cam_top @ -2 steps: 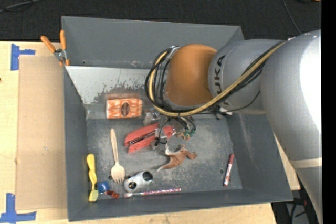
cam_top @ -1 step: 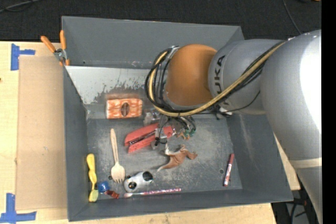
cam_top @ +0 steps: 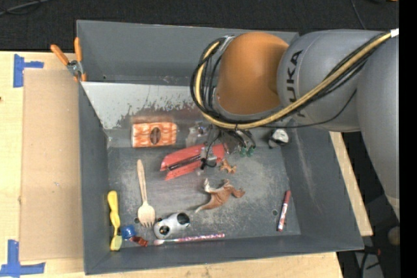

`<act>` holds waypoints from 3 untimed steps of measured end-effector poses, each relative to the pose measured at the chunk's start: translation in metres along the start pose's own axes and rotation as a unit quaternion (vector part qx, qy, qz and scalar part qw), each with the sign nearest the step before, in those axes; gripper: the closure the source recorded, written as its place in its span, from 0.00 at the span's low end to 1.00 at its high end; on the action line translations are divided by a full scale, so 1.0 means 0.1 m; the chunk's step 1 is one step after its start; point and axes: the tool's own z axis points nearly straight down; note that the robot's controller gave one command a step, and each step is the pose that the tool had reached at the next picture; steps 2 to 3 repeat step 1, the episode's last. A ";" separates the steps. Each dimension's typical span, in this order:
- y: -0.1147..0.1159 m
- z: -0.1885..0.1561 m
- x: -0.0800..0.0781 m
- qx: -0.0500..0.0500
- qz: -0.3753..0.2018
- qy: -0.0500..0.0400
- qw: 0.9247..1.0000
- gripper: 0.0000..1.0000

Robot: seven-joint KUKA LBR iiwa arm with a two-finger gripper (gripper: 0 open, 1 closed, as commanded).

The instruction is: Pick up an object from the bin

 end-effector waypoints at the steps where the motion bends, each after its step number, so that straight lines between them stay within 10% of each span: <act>1: -0.10 -0.67 0.00 0.000 0.004 -0.003 1.000 1.00; 3: -0.10 -0.67 0.00 0.000 0.004 -0.003 1.000 1.00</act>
Offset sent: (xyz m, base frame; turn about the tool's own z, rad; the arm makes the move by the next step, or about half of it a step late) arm 0.0119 0.0046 -0.0706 0.0139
